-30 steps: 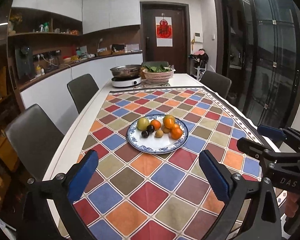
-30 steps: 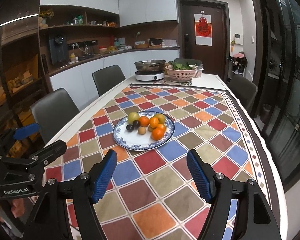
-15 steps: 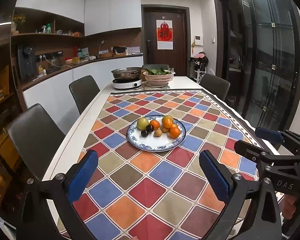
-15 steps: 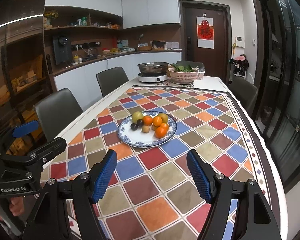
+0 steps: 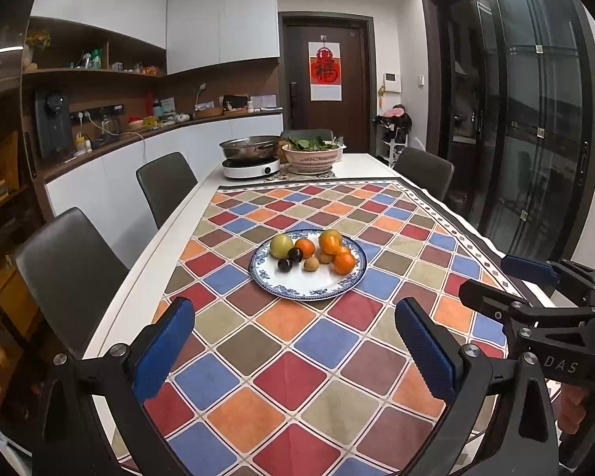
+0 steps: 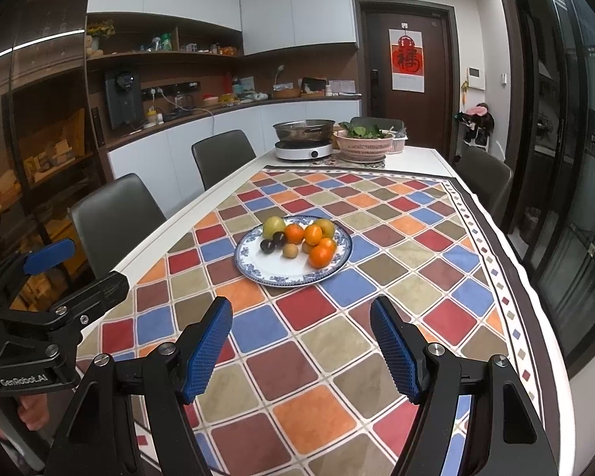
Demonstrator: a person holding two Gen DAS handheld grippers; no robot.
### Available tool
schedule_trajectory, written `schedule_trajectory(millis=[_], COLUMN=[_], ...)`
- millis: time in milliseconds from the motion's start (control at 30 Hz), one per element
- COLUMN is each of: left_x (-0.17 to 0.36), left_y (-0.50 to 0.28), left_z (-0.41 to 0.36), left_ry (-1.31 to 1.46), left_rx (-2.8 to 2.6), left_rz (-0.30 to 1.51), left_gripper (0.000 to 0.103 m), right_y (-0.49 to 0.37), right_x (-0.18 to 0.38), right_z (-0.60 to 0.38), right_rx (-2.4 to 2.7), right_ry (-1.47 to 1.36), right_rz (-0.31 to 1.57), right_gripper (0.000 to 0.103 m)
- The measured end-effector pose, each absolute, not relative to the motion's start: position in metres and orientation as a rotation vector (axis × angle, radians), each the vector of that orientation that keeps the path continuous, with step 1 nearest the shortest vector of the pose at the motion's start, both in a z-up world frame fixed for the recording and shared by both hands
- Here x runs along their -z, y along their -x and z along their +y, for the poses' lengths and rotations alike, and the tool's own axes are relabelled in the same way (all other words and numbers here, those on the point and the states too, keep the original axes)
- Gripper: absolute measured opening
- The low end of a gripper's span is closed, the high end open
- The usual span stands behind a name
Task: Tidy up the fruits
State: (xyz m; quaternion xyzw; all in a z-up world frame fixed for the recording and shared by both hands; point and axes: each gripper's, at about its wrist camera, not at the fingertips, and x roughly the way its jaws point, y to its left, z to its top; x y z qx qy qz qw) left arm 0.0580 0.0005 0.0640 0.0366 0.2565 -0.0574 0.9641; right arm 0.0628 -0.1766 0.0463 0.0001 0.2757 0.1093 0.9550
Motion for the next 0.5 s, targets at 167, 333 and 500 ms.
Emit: schedule_trajectory(millis=[167,333,500], left_x=[-0.0640,-0.0639,-0.0638], left_y=[-0.0573,-0.0568,-0.0559], left_z=[0.0001,-0.0005,-0.0018], left_ry=[-0.074,-0.074,-0.073], left_rx=[0.118,0.119,0.121], left_rz=[0.520,0.521,0.525], left_gripper=[0.103,0.103,0.103], right_y=[-0.0630,-0.0628,-0.0639], right_x=[-0.0463,-0.0462,-0.0454], right_z=[-0.1765,-0.1763,-0.1767], right_rx=[-0.222,-0.221,-0.223], right_ry=[-0.001,0.001,0.001], right_rz=[0.560,0.558,0.563], right_gripper=[0.072,0.072,0.072])
